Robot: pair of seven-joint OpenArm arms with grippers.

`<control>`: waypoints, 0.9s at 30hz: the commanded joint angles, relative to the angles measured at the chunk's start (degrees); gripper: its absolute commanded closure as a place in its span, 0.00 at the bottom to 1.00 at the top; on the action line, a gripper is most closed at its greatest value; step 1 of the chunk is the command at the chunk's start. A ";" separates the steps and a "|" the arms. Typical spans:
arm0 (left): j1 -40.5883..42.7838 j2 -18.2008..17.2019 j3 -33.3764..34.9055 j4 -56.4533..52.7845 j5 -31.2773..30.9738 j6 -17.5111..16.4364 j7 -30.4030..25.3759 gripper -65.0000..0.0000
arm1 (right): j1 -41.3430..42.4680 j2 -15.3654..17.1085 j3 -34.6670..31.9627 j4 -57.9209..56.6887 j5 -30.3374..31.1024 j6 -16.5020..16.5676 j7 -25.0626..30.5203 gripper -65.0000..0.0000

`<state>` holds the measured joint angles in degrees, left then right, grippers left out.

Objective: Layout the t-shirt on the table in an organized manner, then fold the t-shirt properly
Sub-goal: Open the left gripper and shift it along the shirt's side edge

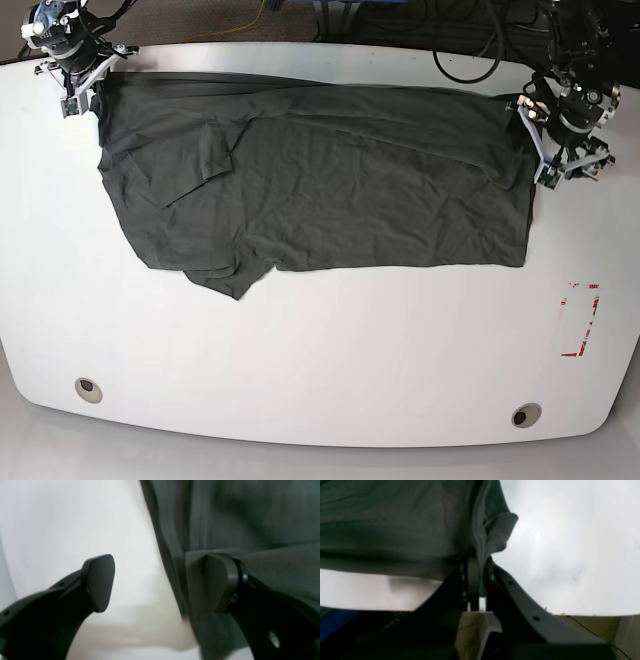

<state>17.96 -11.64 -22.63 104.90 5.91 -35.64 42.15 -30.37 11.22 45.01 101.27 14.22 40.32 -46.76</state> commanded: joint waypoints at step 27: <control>-9.38 -0.54 3.16 0.99 -0.24 -1.94 -0.88 0.19 | 0.61 0.95 0.39 1.10 0.33 -0.32 0.74 1.00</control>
<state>8.78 -11.62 -19.31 104.75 5.91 -36.05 42.00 -29.54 11.29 44.99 101.27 14.20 40.27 -46.76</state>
